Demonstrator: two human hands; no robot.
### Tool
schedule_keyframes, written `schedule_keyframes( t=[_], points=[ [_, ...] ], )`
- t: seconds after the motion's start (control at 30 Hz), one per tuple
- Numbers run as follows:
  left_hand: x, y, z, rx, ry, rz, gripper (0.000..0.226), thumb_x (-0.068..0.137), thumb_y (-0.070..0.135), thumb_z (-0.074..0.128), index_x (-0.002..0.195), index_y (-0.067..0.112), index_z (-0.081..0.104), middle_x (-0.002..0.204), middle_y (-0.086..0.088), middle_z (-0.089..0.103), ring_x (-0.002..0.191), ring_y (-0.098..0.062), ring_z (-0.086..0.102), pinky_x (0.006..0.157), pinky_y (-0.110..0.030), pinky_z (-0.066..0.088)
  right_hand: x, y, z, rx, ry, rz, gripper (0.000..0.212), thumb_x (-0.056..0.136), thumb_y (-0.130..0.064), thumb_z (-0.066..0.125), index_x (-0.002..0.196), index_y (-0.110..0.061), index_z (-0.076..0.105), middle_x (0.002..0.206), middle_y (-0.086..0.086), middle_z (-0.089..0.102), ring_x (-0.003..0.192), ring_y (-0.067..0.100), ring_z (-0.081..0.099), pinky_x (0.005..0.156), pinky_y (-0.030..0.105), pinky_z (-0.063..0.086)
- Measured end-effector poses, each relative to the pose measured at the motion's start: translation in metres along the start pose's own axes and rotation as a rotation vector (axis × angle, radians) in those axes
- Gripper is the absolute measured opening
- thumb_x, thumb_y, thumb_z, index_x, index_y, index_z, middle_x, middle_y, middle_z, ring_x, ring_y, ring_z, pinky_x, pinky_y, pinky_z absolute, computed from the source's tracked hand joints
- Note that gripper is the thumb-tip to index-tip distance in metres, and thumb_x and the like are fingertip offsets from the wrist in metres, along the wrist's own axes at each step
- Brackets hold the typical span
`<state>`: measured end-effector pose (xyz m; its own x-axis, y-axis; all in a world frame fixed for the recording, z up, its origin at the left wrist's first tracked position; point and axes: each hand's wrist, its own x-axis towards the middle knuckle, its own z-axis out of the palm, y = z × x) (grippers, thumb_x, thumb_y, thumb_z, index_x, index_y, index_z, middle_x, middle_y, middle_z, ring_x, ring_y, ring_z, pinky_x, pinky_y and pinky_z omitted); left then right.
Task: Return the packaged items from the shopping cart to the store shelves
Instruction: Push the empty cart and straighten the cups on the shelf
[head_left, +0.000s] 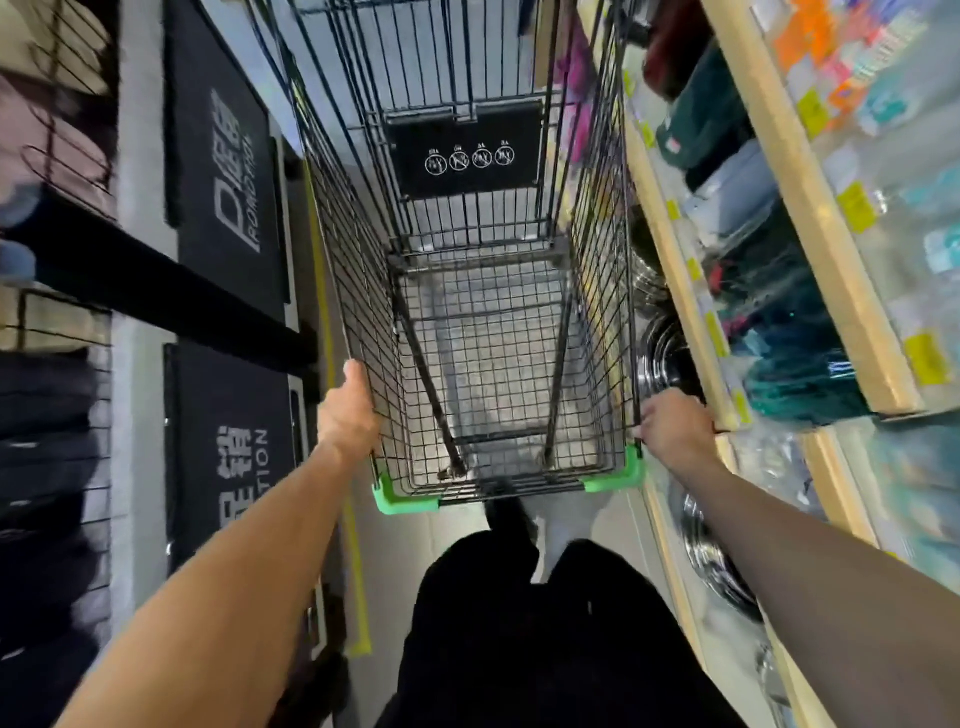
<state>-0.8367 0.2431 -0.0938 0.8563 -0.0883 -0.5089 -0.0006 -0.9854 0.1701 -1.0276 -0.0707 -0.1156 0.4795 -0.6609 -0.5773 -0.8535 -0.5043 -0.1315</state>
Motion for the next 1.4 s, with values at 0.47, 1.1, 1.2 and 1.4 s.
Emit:
schedule_keyframes(
  t=[0.47,1.1,1.2,1.4],
  points=[
    [0.230,0.047,-0.104,-0.036,0.035,-0.002,0.037,0.085,0.001,0.058,0.112,0.009,0.034,0.098,-0.022,0.058,0.082,-0.038,0.056,0.067,-0.038,0.041,0.173,-0.192,-0.080,0.048,0.207,-0.054,0.011,0.094,-0.003,0.058,0.098,0.000,0.068,0.094,0.018,0.073,0.091,0.034,0.069,0.070,0.033,0.051],
    [0.459,0.110,-0.244,0.417,-0.144,-0.047,0.081,0.086,0.016,0.073,0.145,0.002,0.018,0.120,-0.026,0.061,0.111,-0.043,0.061,0.091,-0.048,0.053,0.314,-0.384,-0.157,0.052,0.178,-0.123,0.008,0.091,-0.001,0.063,0.087,-0.008,0.064,0.079,0.006,0.068,0.074,0.026,0.069,0.067,0.040,0.061],
    [0.473,0.139,-0.279,0.674,-0.408,-0.016,0.059,0.095,0.031,0.063,0.139,0.001,0.039,0.107,-0.016,0.073,0.091,-0.029,0.075,0.086,-0.042,0.059,0.306,-0.382,-0.163,0.309,0.168,-0.050,0.003,0.092,-0.015,0.067,0.089,-0.014,0.069,0.087,-0.001,0.072,0.078,0.018,0.069,0.071,0.035,0.060],
    [0.477,0.310,-0.282,0.456,-0.502,0.455,0.019,0.100,0.019,0.053,0.110,0.007,0.063,0.093,-0.013,0.074,0.071,-0.023,0.071,0.058,-0.030,0.054,0.252,-0.338,-0.205,0.847,0.488,0.068,0.014,0.094,-0.022,0.066,0.101,-0.012,0.073,0.087,-0.006,0.070,0.069,-0.004,0.060,0.068,0.004,0.045]
  ],
)
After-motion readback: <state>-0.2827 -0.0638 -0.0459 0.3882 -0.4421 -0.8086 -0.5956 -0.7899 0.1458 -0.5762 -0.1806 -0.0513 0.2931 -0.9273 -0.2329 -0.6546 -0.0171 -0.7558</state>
